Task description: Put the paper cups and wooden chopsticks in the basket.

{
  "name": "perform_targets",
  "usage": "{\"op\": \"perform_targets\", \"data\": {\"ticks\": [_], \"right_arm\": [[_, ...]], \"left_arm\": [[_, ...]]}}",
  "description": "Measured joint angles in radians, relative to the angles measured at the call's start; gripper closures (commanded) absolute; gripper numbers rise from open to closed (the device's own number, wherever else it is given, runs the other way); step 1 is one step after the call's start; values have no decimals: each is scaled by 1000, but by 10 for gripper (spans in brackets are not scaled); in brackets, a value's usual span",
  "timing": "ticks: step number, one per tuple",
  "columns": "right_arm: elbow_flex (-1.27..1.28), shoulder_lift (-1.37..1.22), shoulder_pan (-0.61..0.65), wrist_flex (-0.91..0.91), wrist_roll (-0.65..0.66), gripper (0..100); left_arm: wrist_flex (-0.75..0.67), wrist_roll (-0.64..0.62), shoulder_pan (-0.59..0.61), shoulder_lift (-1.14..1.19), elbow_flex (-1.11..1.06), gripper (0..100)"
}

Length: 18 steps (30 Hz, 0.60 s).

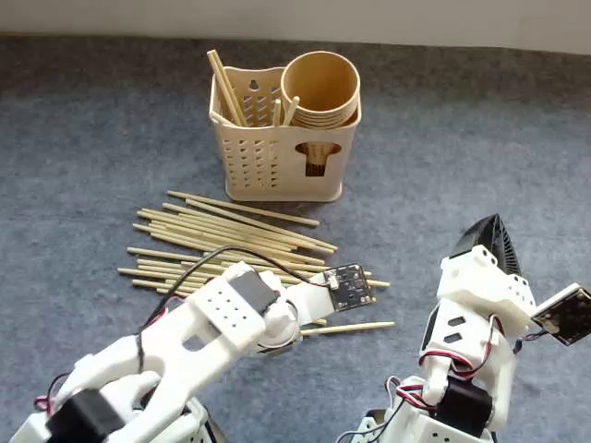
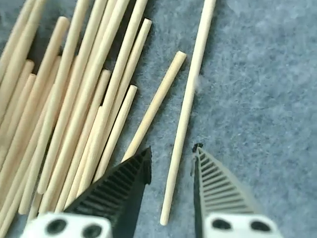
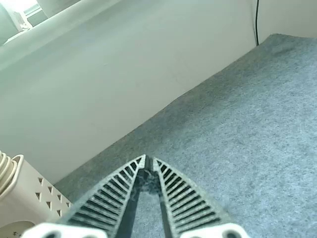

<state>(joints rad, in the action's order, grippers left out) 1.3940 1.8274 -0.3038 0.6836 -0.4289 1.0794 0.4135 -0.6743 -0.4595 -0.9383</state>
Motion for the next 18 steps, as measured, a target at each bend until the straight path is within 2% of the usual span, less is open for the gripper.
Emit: {"op": "perform_targets", "data": {"ticks": [9, 13, 18], "right_arm": [[0, 0, 0, 0, 0, 989], [0, 0, 0, 0, 0, 989], [0, 0, 0, 0, 0, 989]], "left_arm": [[-109, -2, 6, 232, 35, 864], [-107, -2, 6, 270, 68, 934], [-107, -3, 11, 310, 83, 966]]}}
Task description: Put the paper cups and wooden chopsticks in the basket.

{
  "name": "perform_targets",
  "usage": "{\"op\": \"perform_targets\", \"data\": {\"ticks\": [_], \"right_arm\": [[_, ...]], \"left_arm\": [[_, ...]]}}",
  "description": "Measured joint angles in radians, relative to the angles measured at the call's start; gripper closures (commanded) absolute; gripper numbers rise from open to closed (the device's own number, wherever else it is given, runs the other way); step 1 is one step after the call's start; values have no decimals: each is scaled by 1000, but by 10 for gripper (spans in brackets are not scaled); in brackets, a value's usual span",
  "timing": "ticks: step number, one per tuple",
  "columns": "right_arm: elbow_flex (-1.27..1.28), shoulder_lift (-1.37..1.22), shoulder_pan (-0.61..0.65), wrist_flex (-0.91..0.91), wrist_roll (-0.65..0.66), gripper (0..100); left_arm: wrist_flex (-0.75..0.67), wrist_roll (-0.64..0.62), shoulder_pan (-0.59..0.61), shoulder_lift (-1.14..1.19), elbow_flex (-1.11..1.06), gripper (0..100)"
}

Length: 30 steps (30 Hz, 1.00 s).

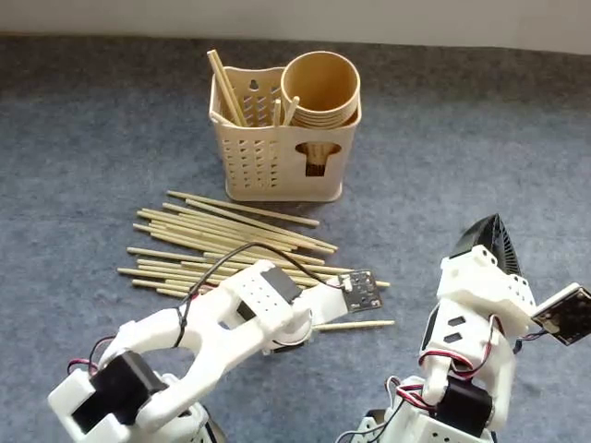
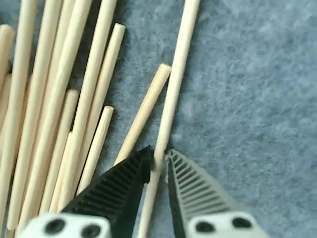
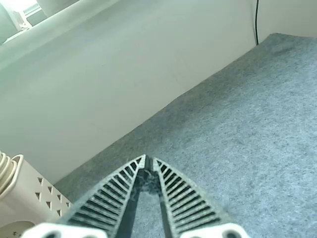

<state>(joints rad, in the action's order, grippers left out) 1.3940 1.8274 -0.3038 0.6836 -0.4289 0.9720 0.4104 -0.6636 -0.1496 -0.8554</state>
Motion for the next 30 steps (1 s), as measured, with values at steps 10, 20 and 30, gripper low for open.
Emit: {"op": "perform_targets", "data": {"ticks": [10, 20, 30], "right_arm": [[0, 0, 0, 0, 0, 989], [0, 0, 0, 0, 0, 989], [0, 0, 0, 0, 0, 989]], "left_arm": [[198, 8, 8, 3, 94, 995], [322, 112, 137, 3, 123, 933], [359, 86, 149, -196, 89, 850]]}}
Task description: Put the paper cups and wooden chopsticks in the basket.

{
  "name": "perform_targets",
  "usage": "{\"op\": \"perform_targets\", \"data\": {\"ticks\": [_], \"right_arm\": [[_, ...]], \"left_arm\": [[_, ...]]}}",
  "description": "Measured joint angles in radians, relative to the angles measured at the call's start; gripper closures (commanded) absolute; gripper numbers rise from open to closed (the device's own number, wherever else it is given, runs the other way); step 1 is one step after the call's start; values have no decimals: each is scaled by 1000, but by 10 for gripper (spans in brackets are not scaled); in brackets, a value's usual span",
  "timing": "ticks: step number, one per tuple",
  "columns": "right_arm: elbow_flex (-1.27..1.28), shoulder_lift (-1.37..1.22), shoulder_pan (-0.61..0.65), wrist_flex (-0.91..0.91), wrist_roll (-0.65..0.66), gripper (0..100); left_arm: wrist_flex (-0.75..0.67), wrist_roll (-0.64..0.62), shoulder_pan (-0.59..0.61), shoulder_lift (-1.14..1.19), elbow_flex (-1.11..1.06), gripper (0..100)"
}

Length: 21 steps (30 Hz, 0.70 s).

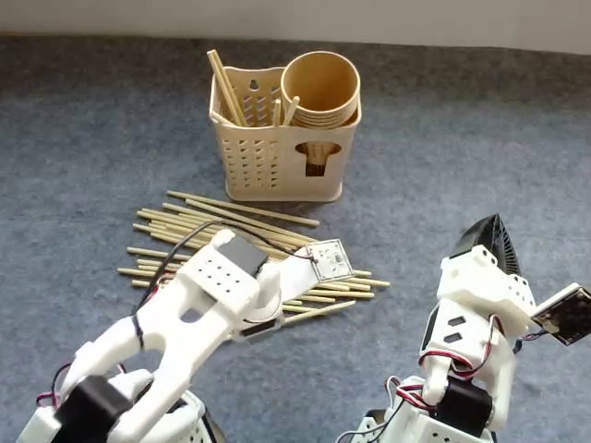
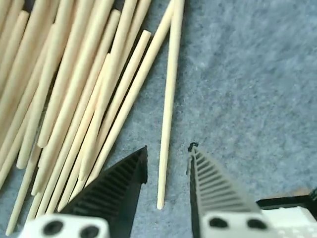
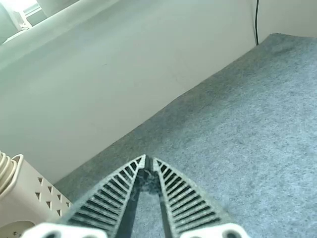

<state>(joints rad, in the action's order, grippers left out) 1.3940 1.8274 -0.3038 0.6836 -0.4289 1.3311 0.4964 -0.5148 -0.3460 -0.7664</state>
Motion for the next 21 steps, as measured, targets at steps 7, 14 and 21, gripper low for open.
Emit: {"op": "perform_targets", "data": {"ticks": [7, 14, 21], "right_arm": [[0, 0, 0, 0, 0, 989], [0, 0, 0, 0, 0, 989], [0, 0, 0, 0, 0, 989]], "left_arm": [[-92, -157, -75, -89, -43, 850], [-255, -221, -94, -91, -112, 850], [-379, -224, -101, -91, -184, 850]]}}
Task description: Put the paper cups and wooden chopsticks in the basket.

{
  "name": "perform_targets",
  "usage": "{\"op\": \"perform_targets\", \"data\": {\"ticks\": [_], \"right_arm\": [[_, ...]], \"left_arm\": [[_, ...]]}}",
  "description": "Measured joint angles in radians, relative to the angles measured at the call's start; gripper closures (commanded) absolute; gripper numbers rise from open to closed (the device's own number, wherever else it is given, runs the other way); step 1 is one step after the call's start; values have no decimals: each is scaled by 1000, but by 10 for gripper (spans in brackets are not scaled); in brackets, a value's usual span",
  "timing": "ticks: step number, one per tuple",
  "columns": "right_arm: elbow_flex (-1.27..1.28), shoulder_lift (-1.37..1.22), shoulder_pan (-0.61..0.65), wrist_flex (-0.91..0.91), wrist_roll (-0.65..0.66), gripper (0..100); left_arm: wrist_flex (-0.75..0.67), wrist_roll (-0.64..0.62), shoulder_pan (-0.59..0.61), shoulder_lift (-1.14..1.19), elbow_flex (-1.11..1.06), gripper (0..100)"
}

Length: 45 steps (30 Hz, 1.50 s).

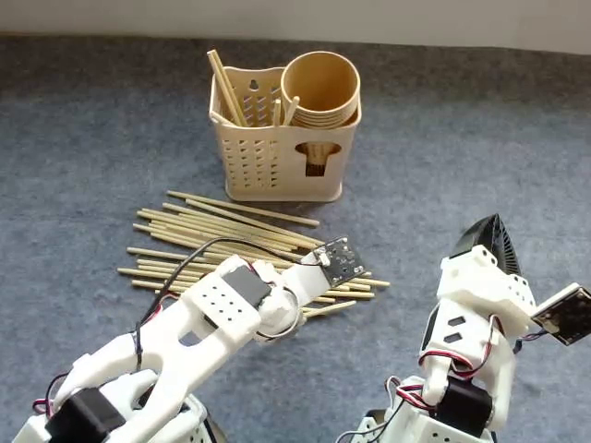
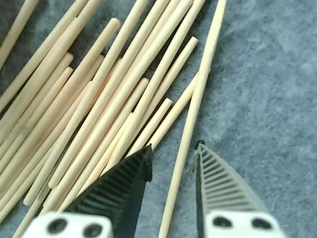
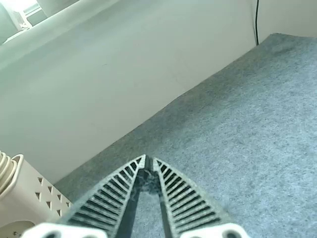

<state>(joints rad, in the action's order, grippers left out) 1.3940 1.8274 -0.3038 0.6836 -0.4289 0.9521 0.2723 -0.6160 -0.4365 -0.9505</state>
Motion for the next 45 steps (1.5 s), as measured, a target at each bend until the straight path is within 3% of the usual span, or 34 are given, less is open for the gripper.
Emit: {"op": "perform_targets", "data": {"ticks": [6, 13, 23, 45], "right_arm": [[0, 0, 0, 0, 0, 989], [29, -2, 0, 0, 0, 988], [29, 0, 0, 0, 0, 988], [29, 0, 0, 0, 0, 992]], "left_arm": [[-41, 0, 2, 52, -11, 851], [-41, -3, -3, 267, 86, 960], [-3, -2, -3, 275, 118, 993], [52, 0, 6, -327, -71, 993]]}}
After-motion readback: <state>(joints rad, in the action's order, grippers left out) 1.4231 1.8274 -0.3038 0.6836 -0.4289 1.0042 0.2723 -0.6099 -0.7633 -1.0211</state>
